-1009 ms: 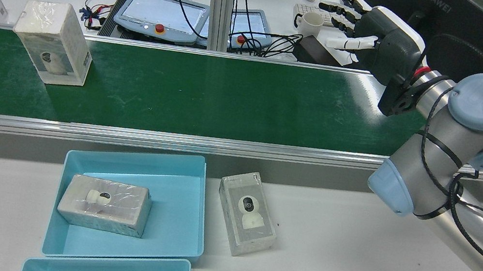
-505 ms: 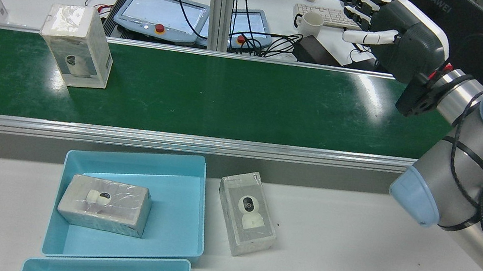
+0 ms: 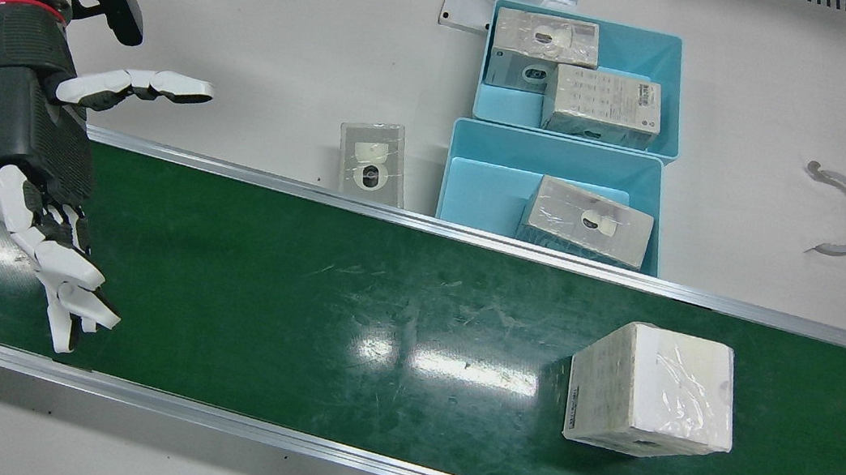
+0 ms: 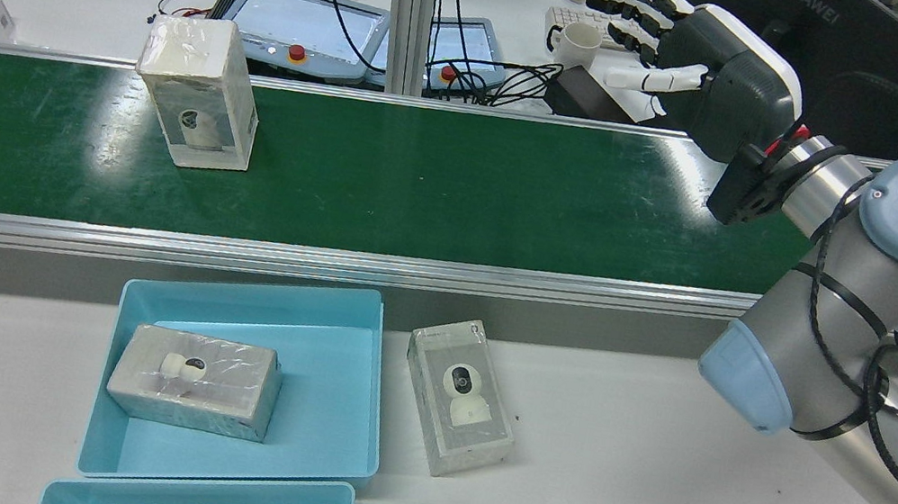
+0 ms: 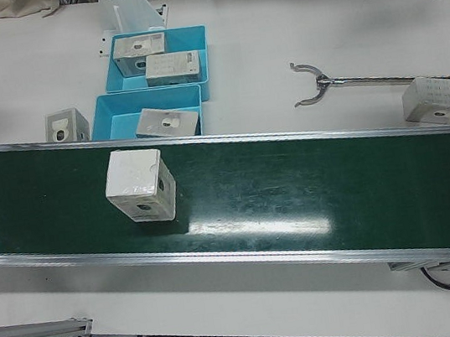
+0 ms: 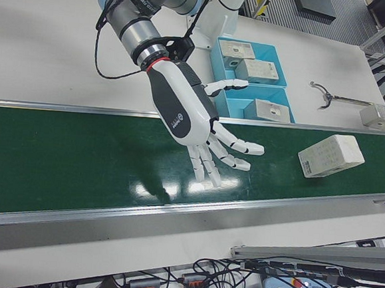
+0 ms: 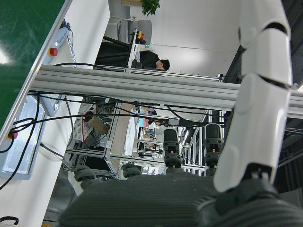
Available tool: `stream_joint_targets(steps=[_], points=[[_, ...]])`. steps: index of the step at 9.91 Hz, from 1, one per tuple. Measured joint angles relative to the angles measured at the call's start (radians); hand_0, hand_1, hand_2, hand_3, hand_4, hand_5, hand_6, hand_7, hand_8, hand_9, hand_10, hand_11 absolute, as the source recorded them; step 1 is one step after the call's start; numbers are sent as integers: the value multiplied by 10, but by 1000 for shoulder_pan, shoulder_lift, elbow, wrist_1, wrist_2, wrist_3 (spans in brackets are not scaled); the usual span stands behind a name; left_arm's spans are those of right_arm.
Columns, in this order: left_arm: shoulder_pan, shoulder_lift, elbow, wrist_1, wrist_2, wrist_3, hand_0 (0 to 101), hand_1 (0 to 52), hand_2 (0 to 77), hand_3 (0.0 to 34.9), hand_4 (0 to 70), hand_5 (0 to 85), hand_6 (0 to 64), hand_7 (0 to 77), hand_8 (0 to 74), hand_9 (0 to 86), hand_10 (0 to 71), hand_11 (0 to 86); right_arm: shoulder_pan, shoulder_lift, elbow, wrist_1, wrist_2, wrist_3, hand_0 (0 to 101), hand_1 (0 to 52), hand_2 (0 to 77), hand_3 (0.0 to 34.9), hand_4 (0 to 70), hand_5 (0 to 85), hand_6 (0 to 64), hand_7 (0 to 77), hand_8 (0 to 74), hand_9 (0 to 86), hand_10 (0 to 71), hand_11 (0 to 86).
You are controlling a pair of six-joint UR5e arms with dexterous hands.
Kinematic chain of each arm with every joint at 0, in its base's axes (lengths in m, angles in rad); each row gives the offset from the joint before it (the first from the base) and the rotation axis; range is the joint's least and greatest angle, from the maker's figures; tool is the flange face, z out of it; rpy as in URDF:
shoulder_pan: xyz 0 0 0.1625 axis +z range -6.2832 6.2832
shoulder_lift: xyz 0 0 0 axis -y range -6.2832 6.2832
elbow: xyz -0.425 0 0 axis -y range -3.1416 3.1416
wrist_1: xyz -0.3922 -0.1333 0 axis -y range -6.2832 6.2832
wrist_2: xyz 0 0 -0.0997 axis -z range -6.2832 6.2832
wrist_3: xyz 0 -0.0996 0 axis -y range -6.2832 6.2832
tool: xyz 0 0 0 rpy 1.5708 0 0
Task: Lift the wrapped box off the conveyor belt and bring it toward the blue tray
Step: 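Hold the open right hand over the belt as the wrapped box approaches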
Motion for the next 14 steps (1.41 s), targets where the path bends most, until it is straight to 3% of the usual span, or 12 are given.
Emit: stream_joint_targets(steps=[4, 8, 9, 10, 11, 12, 14], points=[[0, 0, 0, 0, 0, 0, 0, 0, 5, 0, 0, 5, 0, 5, 5, 0, 0, 0, 41, -16, 18, -21, -1, -1, 445, 120, 153, 300, 82, 207, 0, 207, 0, 54, 16, 33], [0, 0, 0, 0, 0, 0, 0, 0, 11, 0, 0, 5, 0, 5, 5, 0, 5, 0, 29, -38, 33, -20, -4, 1, 439, 120, 153, 299, 76, 196, 0, 207, 0, 54, 11, 33], [0, 0, 0, 0, 0, 0, 0, 0, 11, 0, 0, 5, 0, 5, 5, 0, 5, 0, 30, -39, 34, -18, -7, 2, 437, 120, 142, 300, 38, 180, 0, 196, 0, 54, 16, 33], [0, 0, 0, 0, 0, 0, 0, 0, 11, 0, 0, 5, 0, 5, 5, 0, 5, 0, 28, -41, 33, -16, -9, 3, 437, 120, 142, 300, 38, 180, 0, 196, 0, 54, 16, 33], [0, 0, 0, 0, 0, 0, 0, 0, 11, 0, 0, 5, 0, 5, 5, 0, 5, 0, 21, -43, 27, -16, -10, 3, 437, 76, 125, 304, 33, 180, 0, 180, 0, 54, 16, 33], [0, 0, 0, 0, 0, 0, 0, 0, 11, 0, 0, 5, 0, 5, 5, 0, 0, 0, 12, -45, 15, -15, -11, 4, 436, 115, 109, 304, 22, 180, 0, 180, 0, 54, 27, 49], [0, 0, 0, 0, 0, 0, 0, 0, 5, 0, 0, 5, 0, 5, 5, 0, 5, 0, -7, -42, -16, -12, -11, 3, 430, 109, 120, 304, 0, 180, 0, 180, 0, 54, 27, 49]])
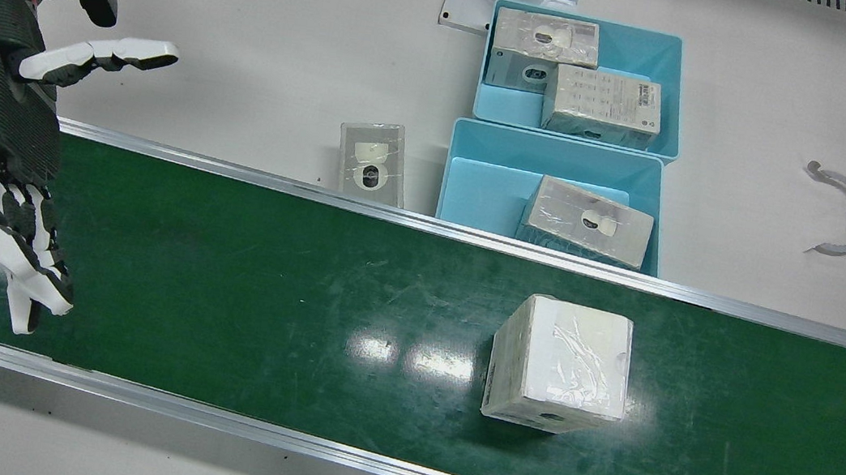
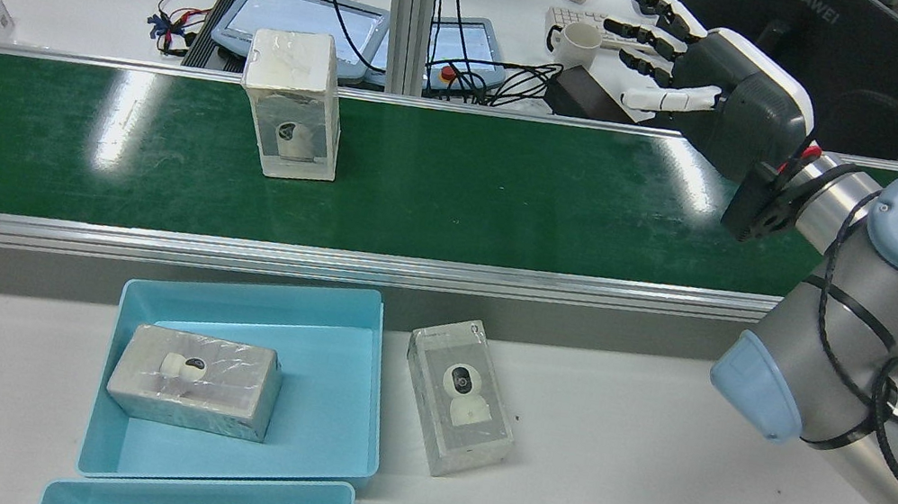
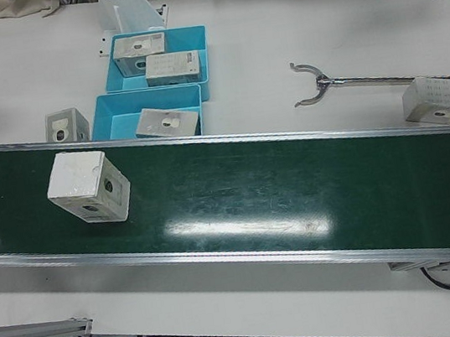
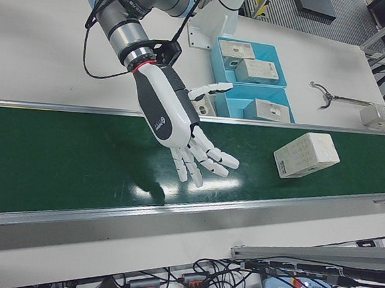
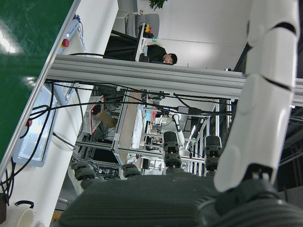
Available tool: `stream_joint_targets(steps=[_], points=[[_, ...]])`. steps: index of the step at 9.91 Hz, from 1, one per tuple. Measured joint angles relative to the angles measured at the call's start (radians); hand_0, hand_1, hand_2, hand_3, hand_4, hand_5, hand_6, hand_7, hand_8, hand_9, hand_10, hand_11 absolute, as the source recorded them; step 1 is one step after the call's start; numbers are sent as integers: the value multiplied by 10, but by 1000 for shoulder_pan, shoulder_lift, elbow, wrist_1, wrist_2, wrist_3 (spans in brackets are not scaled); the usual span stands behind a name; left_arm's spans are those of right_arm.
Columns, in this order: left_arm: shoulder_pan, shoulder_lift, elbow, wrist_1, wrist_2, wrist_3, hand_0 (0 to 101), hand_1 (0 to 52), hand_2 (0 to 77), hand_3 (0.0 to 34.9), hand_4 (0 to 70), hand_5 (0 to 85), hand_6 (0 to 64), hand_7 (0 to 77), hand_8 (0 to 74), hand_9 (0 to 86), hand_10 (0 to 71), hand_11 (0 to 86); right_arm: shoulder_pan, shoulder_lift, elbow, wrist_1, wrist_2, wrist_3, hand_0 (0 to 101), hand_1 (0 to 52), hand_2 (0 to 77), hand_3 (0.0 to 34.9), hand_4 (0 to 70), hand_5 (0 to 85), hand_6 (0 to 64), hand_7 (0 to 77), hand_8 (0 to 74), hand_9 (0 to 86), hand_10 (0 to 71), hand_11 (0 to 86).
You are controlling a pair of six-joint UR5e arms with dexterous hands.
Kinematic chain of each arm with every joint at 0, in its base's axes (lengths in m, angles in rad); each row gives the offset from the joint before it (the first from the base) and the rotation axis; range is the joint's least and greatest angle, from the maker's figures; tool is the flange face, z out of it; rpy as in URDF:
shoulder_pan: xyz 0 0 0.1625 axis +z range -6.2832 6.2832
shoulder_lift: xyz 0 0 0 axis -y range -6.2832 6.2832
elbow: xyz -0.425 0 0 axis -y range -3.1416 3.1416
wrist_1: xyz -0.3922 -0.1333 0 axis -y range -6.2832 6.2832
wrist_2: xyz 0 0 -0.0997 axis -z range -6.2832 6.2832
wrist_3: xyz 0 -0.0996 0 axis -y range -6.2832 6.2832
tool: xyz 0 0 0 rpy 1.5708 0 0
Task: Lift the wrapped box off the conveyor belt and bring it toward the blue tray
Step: 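Hold the open right hand over the belt as the wrapped box approaches, then move the right hand to the wrapped box and close fingers around it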
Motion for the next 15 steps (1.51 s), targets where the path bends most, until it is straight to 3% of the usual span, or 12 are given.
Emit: stream_joint_targets(steps=[11, 15], points=[[0, 0, 0, 0, 0, 0, 0, 0, 11, 0, 0, 5, 0, 5, 0, 5, 0, 0, -101, 140, -164, 27, 64, -29, 427, 109, 136, 306, 33, 175, 0, 169, 11, 54, 27, 49], [0, 0, 0, 0, 0, 0, 0, 0, 5, 0, 0, 5, 0, 5, 5, 0, 5, 0, -162, 162, -195, 51, 116, -30, 427, 109, 142, 298, 54, 180, 0, 175, 11, 60, 27, 49]])
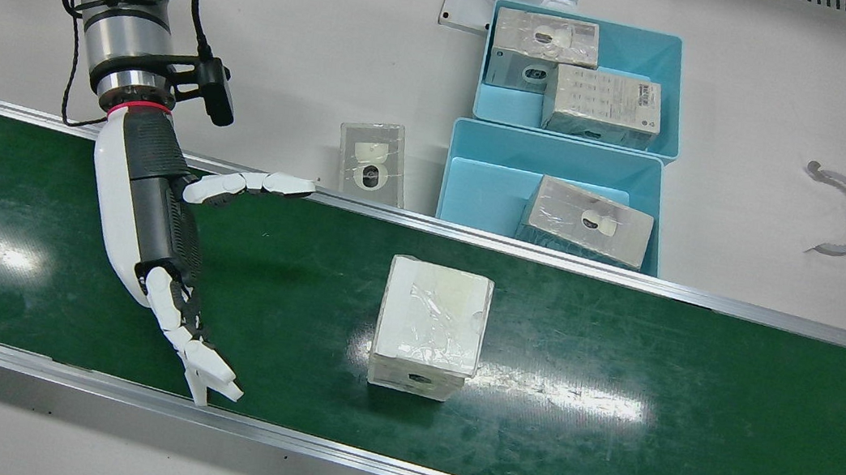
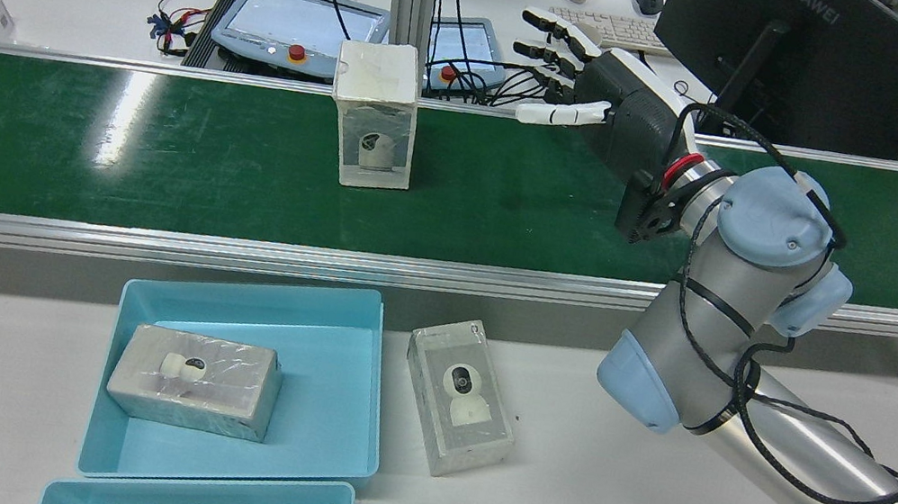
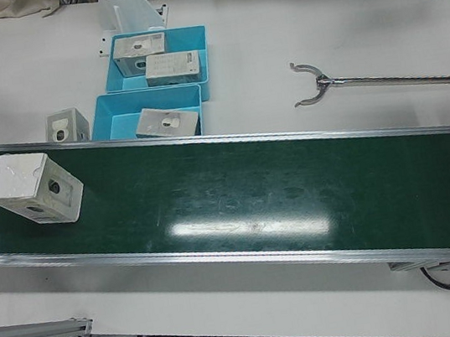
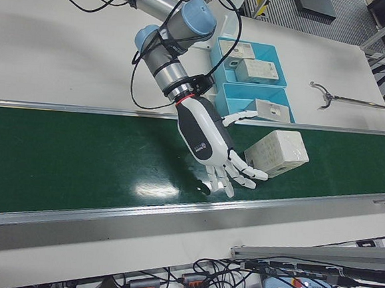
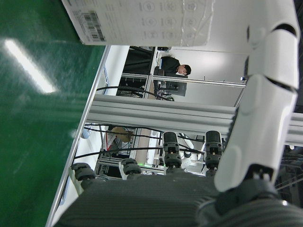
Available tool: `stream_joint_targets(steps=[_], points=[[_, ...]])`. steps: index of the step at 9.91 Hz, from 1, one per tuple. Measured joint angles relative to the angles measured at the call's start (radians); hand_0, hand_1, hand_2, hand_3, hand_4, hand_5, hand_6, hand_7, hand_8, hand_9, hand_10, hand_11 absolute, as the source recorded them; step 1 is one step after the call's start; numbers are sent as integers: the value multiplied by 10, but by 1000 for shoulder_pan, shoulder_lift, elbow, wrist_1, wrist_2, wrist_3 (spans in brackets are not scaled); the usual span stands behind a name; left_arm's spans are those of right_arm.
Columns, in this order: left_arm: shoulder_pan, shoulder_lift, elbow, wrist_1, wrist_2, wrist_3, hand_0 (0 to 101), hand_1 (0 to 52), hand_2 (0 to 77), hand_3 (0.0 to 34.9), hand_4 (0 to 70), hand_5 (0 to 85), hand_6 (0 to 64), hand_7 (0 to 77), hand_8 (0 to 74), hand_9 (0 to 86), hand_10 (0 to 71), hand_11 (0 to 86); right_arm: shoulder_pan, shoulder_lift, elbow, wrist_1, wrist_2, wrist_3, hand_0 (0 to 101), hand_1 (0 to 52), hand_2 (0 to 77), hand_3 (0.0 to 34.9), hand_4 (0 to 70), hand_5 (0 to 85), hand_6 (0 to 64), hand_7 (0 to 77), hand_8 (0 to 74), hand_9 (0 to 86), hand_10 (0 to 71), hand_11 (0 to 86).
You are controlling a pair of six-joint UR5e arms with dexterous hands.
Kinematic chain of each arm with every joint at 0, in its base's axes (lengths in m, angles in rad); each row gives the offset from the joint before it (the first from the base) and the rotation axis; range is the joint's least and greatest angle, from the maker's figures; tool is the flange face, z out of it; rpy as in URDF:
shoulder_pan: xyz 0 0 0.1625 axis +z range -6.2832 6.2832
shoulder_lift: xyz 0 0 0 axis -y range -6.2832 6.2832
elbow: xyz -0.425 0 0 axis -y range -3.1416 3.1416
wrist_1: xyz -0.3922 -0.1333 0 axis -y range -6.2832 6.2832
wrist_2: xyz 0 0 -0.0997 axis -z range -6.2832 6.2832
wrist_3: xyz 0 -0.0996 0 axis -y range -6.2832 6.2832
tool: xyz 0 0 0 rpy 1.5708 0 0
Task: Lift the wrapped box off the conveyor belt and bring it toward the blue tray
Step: 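Move the right hand to the wrapped box and close fingers around it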
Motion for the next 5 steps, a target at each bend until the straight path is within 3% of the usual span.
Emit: stream_joint_targets(steps=[4, 5], points=[[0, 0, 0, 0, 0, 0, 0, 0, 5, 0, 0, 5, 0, 5, 5, 0, 0, 0, -27, 12, -28, 18, 24, 0, 427, 109, 142, 297, 54, 180, 0, 180, 11, 54, 27, 49], [0, 0, 0, 0, 0, 0, 0, 0, 5, 0, 0, 5, 0, 5, 5, 0, 0, 0, -28, 18, -37, 22, 24, 1, 427, 109, 142, 283, 54, 191, 0, 180, 0, 60, 16, 44]])
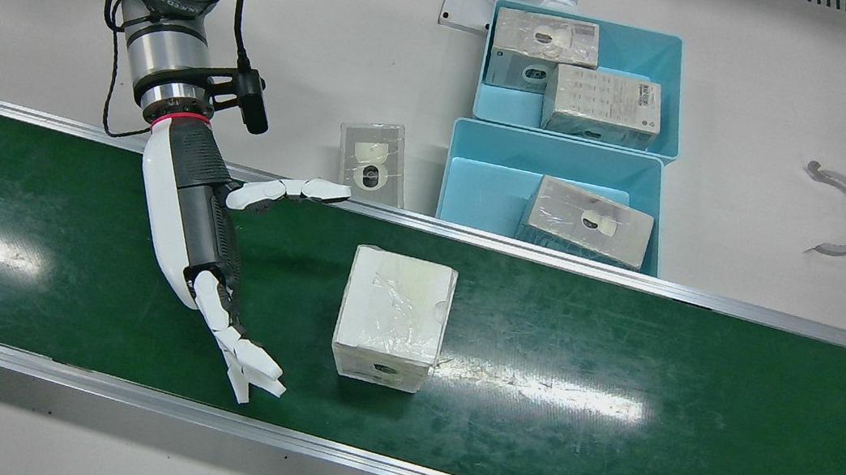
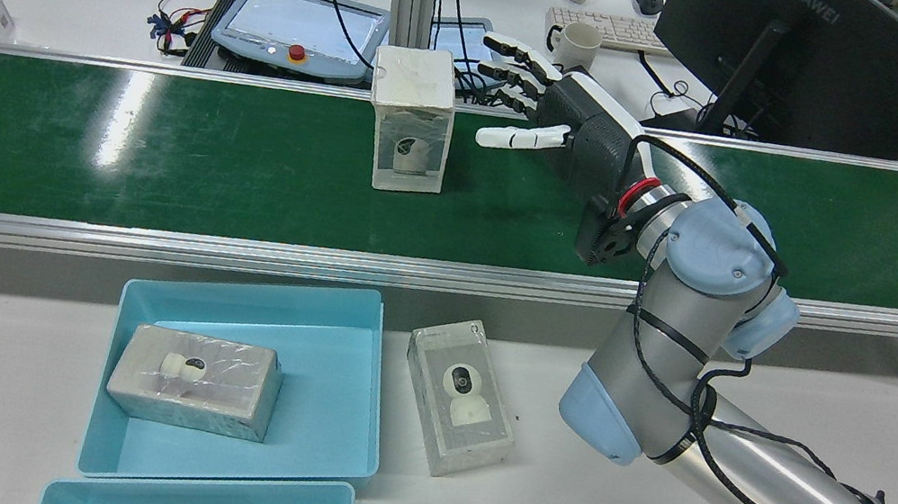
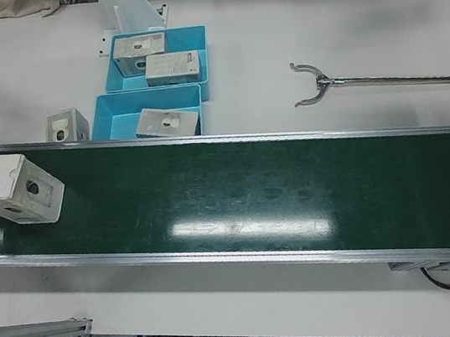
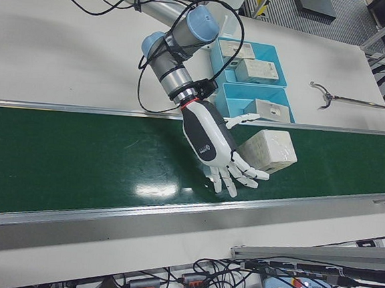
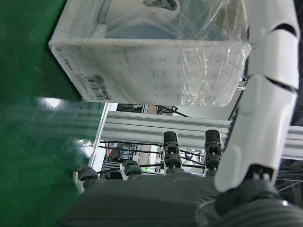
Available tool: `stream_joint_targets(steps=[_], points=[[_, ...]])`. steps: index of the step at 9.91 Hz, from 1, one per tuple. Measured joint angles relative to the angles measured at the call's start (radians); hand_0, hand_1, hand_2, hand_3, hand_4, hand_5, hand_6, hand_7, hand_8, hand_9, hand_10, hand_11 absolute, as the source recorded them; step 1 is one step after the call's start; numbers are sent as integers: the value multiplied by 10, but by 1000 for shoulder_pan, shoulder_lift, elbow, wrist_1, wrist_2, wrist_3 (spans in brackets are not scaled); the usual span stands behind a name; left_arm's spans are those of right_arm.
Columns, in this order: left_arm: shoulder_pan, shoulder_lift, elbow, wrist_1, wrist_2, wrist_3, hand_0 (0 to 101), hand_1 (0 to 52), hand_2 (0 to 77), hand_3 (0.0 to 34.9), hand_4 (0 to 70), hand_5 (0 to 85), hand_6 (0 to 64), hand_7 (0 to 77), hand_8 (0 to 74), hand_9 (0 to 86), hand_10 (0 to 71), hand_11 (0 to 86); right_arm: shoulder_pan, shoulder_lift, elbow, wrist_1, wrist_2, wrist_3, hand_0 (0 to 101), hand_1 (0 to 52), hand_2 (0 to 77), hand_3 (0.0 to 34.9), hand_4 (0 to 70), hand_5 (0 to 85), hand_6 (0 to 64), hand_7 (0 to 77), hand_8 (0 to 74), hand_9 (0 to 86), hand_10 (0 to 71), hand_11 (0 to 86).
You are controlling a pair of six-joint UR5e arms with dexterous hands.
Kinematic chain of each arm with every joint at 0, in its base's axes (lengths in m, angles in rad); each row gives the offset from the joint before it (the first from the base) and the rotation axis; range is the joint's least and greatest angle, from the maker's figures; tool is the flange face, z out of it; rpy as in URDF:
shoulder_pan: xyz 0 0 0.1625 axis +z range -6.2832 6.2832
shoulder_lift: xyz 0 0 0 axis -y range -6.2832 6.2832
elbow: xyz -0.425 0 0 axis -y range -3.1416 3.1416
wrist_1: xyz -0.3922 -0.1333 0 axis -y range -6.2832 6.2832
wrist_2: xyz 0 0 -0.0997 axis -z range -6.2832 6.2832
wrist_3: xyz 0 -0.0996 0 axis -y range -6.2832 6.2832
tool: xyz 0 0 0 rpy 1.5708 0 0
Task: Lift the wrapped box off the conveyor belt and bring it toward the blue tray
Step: 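Move the right hand to the wrapped box and close fingers around it, then lift the wrapped box off the belt with the right hand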
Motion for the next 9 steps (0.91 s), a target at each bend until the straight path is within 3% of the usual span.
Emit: stream_joint_targets(steps=[7, 8, 9], points=[[0, 0, 0, 0, 0, 0, 0, 0, 11, 0, 0, 5, 0, 5, 5, 5, 0, 0, -1, 51, -62, 28, 2, 0, 427, 104, 164, 302, 98, 224, 0, 191, 11, 60, 27, 49], [0, 0, 0, 0, 0, 0, 0, 0, 11, 0, 0, 5, 0, 5, 0, 5, 5, 0, -1, 52, -64, 31, 2, 0, 432, 98, 245, 311, 131, 256, 0, 202, 0, 38, 44, 65], [0, 0, 0, 0, 0, 0, 0, 0, 11, 0, 0, 5, 0, 5, 5, 0, 5, 0, -2, 53, -66, 33, 10, -1, 413, 27, 295, 296, 256, 355, 131, 349, 120, 175, 185, 213]])
